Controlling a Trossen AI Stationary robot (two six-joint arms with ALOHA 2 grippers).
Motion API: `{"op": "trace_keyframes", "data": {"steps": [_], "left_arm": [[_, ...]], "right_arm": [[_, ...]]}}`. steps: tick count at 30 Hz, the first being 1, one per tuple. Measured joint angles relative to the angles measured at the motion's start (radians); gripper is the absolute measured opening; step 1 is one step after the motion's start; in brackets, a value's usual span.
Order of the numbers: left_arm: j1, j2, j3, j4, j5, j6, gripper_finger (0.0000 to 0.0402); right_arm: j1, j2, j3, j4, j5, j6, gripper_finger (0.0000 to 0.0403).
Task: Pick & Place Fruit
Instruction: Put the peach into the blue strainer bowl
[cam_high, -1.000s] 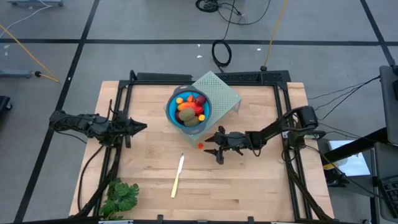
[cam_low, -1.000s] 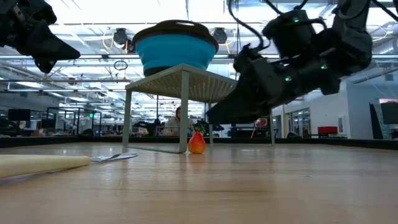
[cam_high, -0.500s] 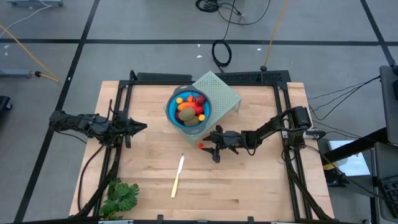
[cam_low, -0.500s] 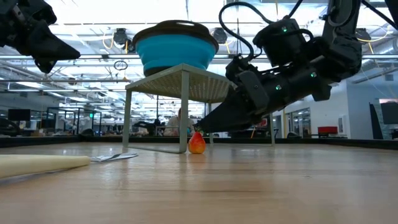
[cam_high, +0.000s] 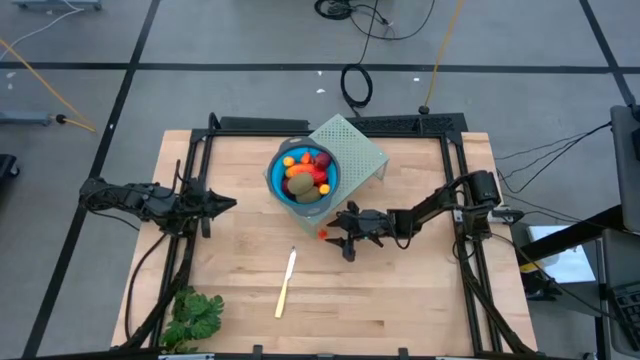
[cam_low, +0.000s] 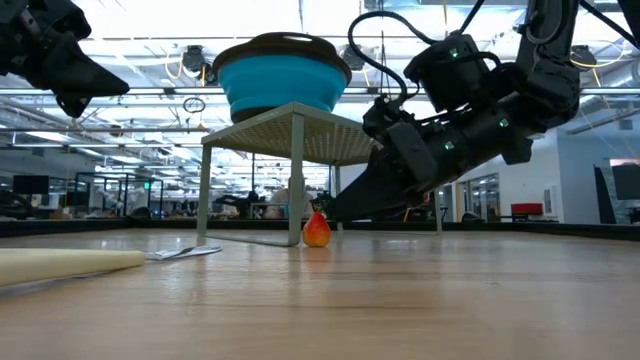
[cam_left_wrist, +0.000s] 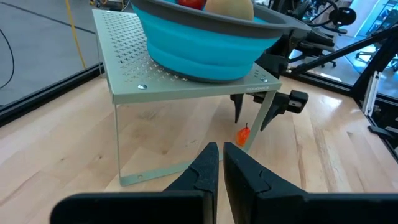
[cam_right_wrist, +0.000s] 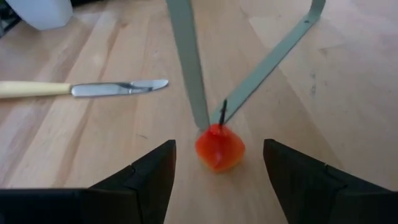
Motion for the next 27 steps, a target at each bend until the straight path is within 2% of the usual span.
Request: {"op": "trace_keyframes", "data": {"steps": [17, 27], "left_arm": [[0.0, 0.0, 0.0, 0.001, 0.0, -0.003, 0.0024], [0.0, 0.0, 0.0, 0.002, 0.0, -0.01, 0.0024]], "right_arm": [[0.001, 0.0, 0.0, -0.026, 0.002, -0.008, 0.0238], [0.012, -0.001, 0.047, -0.057, 0.011, -0.047, 0.0238]]}}
